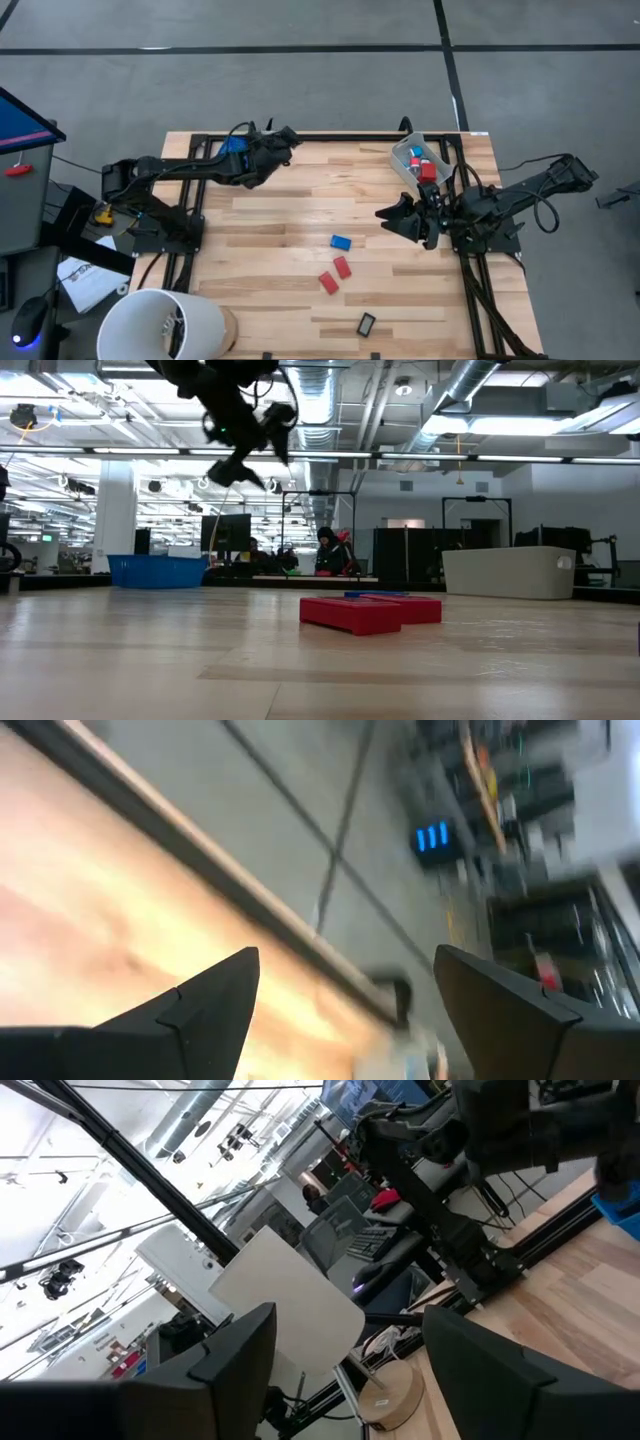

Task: Pick & Place Office items
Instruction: Put the left red clock into the blue bin

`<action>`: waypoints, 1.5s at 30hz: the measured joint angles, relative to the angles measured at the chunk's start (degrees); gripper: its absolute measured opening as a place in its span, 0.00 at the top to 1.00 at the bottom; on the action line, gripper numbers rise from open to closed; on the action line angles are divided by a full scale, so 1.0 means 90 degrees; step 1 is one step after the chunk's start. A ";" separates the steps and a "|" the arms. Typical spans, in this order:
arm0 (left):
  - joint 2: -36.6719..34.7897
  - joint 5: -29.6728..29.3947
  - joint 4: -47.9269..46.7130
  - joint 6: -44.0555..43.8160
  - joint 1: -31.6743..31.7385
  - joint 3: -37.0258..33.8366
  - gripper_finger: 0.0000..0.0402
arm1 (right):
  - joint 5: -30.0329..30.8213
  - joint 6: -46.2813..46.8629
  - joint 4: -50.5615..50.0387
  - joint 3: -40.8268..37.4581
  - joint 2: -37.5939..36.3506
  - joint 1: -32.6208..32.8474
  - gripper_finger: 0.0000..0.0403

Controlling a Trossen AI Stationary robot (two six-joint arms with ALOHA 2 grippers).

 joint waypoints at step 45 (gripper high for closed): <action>0.0238 0.3959 0.1232 0.6256 -0.0840 -0.1709 0.26 | 0.0278 0.0316 0.0119 0.0002 0.0002 0.0011 0.39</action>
